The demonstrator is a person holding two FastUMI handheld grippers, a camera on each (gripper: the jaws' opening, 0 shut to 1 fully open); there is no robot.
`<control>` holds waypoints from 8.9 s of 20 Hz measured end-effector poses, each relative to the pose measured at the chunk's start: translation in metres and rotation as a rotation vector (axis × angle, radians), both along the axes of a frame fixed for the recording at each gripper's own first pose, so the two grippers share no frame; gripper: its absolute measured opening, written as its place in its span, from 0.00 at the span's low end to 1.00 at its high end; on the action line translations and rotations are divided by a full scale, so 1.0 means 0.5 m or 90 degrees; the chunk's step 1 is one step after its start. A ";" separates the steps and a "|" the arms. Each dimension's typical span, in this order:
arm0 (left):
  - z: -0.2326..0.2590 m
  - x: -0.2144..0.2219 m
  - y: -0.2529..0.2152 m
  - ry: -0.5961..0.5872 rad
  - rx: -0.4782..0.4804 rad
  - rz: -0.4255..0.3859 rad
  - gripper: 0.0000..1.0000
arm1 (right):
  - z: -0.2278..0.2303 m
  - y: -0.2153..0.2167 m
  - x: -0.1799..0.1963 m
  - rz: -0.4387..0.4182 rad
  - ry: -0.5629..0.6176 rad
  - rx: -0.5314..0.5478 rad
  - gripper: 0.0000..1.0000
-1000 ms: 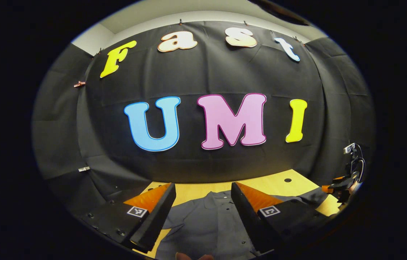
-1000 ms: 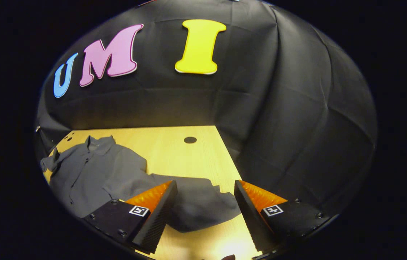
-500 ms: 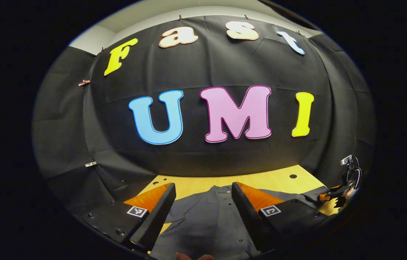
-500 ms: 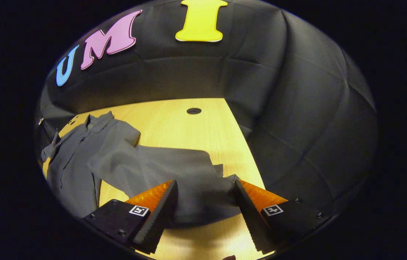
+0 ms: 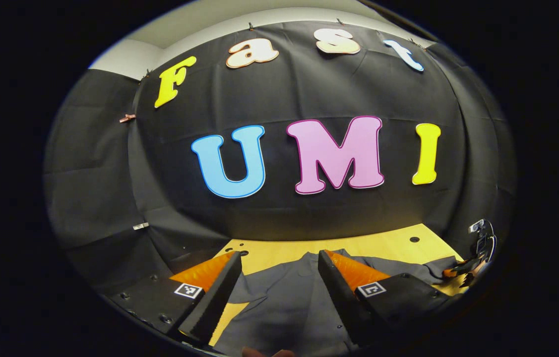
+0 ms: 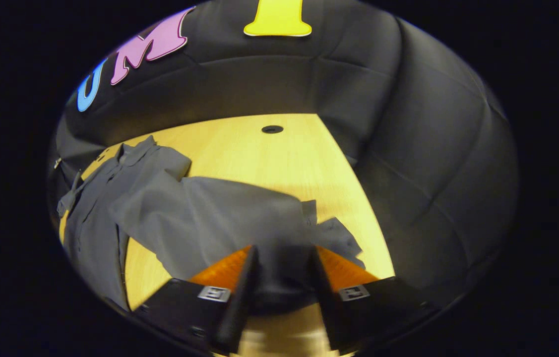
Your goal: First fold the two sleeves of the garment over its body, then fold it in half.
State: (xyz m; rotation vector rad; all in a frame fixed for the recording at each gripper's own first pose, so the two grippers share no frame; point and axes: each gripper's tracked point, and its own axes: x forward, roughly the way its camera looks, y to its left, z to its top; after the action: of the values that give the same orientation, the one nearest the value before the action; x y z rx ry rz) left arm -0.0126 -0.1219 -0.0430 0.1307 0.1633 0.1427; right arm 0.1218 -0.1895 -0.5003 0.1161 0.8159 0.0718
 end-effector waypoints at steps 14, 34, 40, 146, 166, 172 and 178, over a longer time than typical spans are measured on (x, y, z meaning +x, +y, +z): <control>0.005 -0.001 0.179 -0.036 -0.002 -0.044 0.98 | 0.344 0.088 -0.025 -0.114 -0.161 0.040 0.06; -0.098 0.059 0.561 -0.039 -0.057 -0.047 0.98 | 0.634 0.656 0.027 0.001 -0.270 0.056 0.06; -0.165 0.075 0.668 -0.013 -0.057 -0.033 0.98 | 0.575 0.822 0.057 0.022 -0.229 0.056 0.06; -0.646 0.232 -0.263 0.284 -0.029 -0.311 0.14 | 0.263 0.253 -0.324 -0.054 -0.040 0.138 0.88; -0.575 0.158 -0.339 0.251 -0.107 -0.431 0.96 | 0.263 0.282 -0.353 -0.047 -0.019 0.134 0.76; -0.488 0.084 -0.291 0.237 -0.138 -0.442 0.96 | 0.267 0.318 -0.377 -0.021 -0.005 0.136 0.93; -0.463 0.006 -0.135 0.252 -0.163 -0.375 0.96 | 0.263 0.361 -0.430 0.017 0.024 0.130 0.98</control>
State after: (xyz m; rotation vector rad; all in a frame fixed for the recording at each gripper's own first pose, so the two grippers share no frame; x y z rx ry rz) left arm -0.0095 -0.1895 -0.2743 -0.0534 0.5271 -0.4951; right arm -0.0934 -0.0089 -0.3685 0.3007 0.8471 0.1782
